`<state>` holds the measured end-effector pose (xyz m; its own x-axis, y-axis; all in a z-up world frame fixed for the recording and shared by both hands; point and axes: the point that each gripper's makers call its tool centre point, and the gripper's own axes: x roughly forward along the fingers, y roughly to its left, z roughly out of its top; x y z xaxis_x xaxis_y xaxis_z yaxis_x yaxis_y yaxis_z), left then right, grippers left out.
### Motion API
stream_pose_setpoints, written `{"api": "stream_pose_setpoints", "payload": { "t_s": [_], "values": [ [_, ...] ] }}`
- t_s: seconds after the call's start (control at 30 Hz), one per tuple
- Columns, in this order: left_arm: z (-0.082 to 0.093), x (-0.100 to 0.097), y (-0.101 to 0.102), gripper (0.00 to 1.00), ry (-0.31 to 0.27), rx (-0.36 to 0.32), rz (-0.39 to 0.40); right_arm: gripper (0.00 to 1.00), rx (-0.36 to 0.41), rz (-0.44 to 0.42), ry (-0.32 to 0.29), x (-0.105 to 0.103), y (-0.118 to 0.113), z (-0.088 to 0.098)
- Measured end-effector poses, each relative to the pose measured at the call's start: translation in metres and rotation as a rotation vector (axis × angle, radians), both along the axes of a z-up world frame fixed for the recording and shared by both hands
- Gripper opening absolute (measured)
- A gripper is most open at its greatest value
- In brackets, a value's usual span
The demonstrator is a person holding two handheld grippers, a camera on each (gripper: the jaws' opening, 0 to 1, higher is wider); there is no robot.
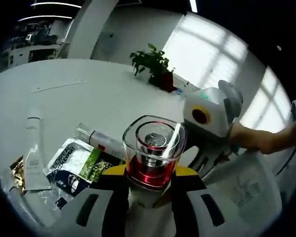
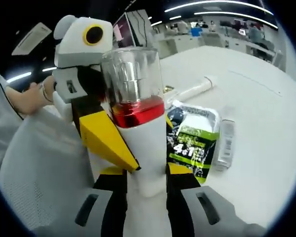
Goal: Arrange the skincare products in the storage area until every visible bottle or jar stands upright without overlapping.
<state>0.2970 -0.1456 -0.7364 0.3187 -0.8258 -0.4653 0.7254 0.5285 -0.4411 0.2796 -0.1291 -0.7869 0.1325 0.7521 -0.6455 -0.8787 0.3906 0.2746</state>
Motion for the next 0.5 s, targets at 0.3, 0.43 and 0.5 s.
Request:
{"api": "stream_pose_setpoints", "payload": {
  "t_s": [0.3,0.43,0.5],
  "values": [
    [0.002,0.008,0.002,0.25,-0.058,0.028,0.008,0.28,-0.020,0.014,-0.059,0.011,0.003,-0.001],
    [0.002,0.014,0.005,0.25,-0.073,0.034,0.021,0.28,-0.023,0.025,-0.082,0.015,0.005,-0.001],
    [0.002,0.016,0.006,0.25,-0.081,0.039,0.022,0.28,-0.025,0.027,-0.096,0.017,0.006,-0.001]
  ]
}}
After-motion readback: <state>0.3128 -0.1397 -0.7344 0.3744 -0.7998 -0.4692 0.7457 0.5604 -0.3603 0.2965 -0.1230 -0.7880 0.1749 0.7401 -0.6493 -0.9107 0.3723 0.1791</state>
